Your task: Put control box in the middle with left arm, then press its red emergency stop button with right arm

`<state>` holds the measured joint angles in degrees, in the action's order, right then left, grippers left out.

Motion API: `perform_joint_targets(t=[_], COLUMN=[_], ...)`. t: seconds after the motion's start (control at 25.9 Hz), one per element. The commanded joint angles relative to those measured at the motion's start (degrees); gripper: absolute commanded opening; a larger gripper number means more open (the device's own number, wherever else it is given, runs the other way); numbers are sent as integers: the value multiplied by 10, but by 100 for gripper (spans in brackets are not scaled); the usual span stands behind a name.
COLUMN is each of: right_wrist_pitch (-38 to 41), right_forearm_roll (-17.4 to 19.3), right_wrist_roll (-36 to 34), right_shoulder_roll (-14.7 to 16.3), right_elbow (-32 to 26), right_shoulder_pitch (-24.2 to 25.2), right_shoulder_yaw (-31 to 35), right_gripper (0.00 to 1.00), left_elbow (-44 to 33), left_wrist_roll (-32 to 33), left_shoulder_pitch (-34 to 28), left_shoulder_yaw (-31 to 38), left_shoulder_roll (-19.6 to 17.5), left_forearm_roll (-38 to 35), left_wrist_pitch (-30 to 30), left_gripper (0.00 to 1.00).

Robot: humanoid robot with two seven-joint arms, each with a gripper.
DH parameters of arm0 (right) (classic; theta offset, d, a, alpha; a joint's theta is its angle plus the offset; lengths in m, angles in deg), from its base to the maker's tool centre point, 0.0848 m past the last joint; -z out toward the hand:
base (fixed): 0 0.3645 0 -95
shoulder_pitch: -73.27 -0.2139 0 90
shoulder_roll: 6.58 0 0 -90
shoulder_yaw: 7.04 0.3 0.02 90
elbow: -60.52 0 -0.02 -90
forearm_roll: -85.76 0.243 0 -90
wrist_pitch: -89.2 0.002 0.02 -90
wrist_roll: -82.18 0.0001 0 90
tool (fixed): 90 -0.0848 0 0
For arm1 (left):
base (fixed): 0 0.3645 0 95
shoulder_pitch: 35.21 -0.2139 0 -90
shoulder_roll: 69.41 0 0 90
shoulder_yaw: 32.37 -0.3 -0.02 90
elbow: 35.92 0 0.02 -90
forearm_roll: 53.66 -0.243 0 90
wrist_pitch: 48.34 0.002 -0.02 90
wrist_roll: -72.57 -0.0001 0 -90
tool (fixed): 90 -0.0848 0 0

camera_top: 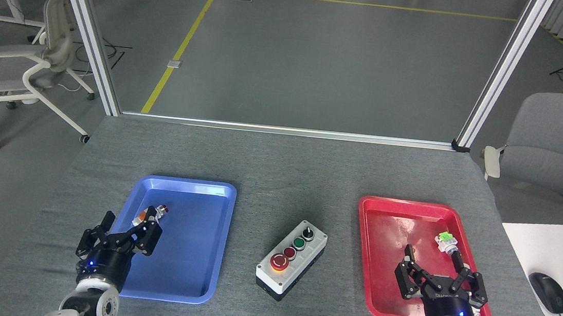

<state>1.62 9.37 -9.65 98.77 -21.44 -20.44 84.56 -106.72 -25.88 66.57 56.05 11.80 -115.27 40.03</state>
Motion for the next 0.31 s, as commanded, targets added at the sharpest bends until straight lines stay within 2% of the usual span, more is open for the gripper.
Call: perform_joint_targets(t=[0.0, 0.27], right_wrist_pitch=[3, 2], right_forearm_roll=[0, 0], right_wrist_roll=[1, 0], right_shoulder_roll=[-3, -8], right_elbow=[0, 0], right_shoulder_pitch=[2, 1], right_shoulder_yaw=[0, -5], right_gripper=[98, 98], left_elbow=[0, 0], left_wrist_roll=[0, 0], left_shoulder_pitch=[0, 0], left_shoulder_yaw=[0, 0], left_shoulder_roll=[0, 0], left_forearm_roll=[0, 0], left_wrist_pitch=[0, 0], left_gripper=[99, 99])
